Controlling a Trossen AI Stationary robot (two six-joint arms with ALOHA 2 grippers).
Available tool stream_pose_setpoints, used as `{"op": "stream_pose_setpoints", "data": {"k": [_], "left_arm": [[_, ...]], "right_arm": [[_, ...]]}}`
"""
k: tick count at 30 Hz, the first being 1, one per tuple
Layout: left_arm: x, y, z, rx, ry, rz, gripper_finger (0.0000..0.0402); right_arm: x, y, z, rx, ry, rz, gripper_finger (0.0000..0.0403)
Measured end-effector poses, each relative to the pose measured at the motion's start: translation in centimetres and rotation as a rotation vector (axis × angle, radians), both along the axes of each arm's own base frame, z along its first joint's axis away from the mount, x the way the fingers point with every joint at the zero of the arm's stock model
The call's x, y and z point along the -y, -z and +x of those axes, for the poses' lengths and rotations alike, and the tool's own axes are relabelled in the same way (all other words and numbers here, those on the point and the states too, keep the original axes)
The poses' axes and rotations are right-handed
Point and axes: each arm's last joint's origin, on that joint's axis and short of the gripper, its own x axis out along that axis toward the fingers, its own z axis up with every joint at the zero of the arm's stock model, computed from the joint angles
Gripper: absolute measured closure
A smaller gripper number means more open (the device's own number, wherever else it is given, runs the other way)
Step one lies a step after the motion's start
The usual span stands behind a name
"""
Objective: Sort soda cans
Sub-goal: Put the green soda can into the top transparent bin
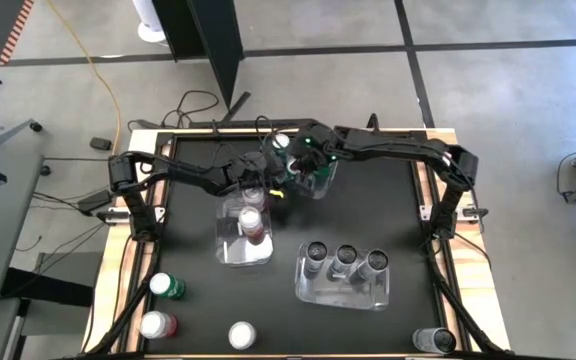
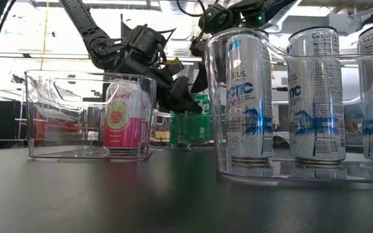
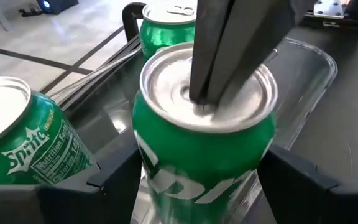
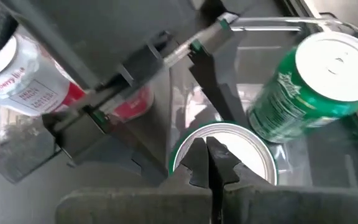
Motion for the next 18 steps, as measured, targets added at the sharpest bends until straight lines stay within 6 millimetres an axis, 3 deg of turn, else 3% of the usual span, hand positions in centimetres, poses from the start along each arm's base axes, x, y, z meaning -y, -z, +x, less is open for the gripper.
{"op": "stream_pose_setpoints", "data": {"k": [8, 11, 13, 18], "left_arm": [[0.0, 0.0, 0.0, -0.008, 0.009, -0.007, 0.0133], [0.1, 0.0, 0.1, -0.001, 0.012, -0.003, 0.0081], [0.1, -1.1, 0.3, 0.056, 0.01, 0.022, 0.0054], [0.0, -1.1, 0.4, 0.05, 0.0, 0.019, 0.0043]], "right_arm": [[0.3, 0.1, -0.1, 0.013, -0.01, 0.033, 0.0403], [0.3, 0.2, -0.2, 0.0, -0.006, 0.036, 0.0403], [0.4, 0.7, -0.3, -0.029, 0.001, 0.047, 0.0403], [0.8, 0.7, -0.6, -0.047, 0.03, 0.059, 0.0403]]}}
